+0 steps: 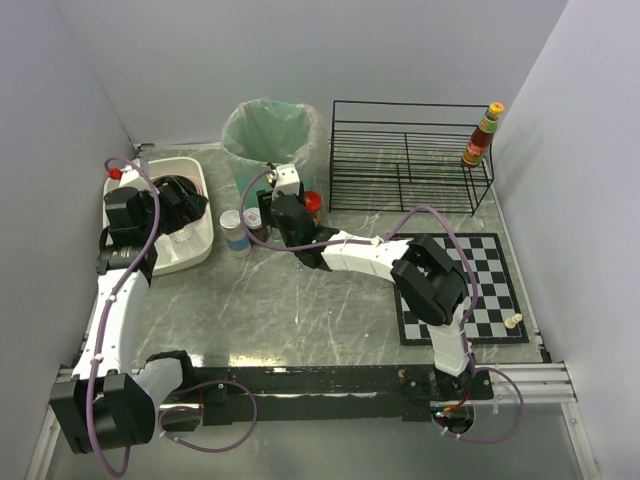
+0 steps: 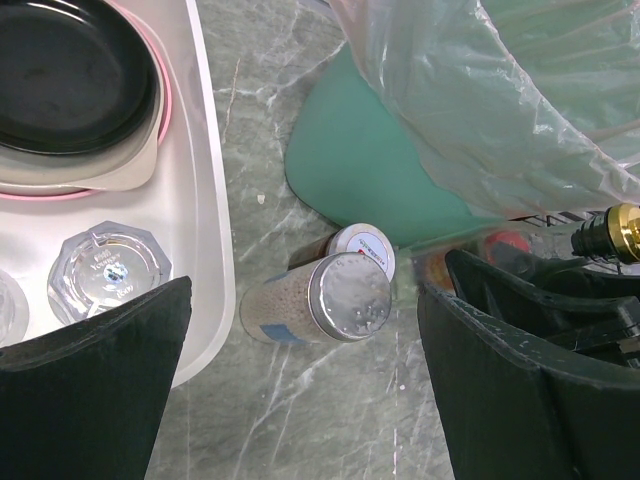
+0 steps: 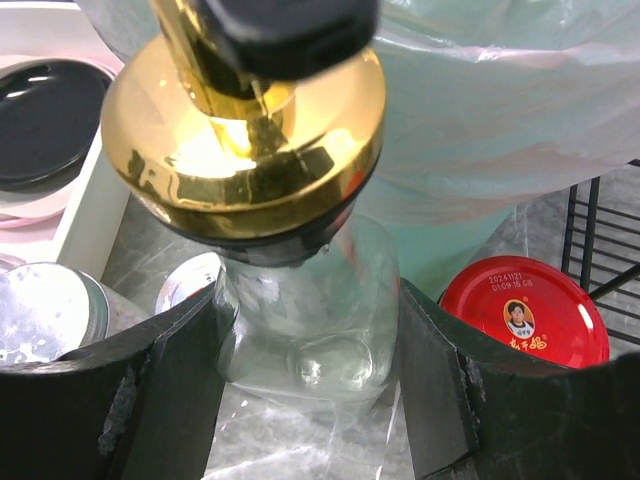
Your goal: Clear the kitchen counter
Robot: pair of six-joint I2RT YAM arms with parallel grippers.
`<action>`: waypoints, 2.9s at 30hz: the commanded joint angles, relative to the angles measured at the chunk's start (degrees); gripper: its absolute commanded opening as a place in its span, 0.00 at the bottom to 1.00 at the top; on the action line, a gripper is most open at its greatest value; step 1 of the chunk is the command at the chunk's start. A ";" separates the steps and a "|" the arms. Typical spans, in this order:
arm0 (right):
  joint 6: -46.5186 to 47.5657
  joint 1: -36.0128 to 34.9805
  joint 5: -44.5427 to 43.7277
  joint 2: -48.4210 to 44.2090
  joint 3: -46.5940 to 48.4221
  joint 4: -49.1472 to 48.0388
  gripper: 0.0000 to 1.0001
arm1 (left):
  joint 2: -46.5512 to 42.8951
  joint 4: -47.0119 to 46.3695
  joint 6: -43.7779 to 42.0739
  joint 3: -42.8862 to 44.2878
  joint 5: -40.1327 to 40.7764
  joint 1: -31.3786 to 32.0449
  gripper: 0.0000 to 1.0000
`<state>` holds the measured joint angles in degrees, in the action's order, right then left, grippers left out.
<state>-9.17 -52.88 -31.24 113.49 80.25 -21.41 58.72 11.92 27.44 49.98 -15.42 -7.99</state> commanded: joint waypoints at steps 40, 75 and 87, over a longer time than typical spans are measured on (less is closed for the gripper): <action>4.07 22.63 26.05 -43.09 -13.02 14.37 0.00 | 0.08 -1.02 -0.46 1.26 -1.72 0.25 0.99; 9.26 56.04 35.55 -16.90 24.26 26.60 0.00 | -0.18 -0.76 -0.90 1.44 -1.10 0.25 0.99; 7.59 58.42 32.83 -11.10 28.12 25.81 0.00 | -0.01 -0.59 -0.99 1.44 -0.93 0.25 0.99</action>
<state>-0.84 5.13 2.63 102.45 104.36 12.47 59.13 11.90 27.42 49.98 -15.84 -7.97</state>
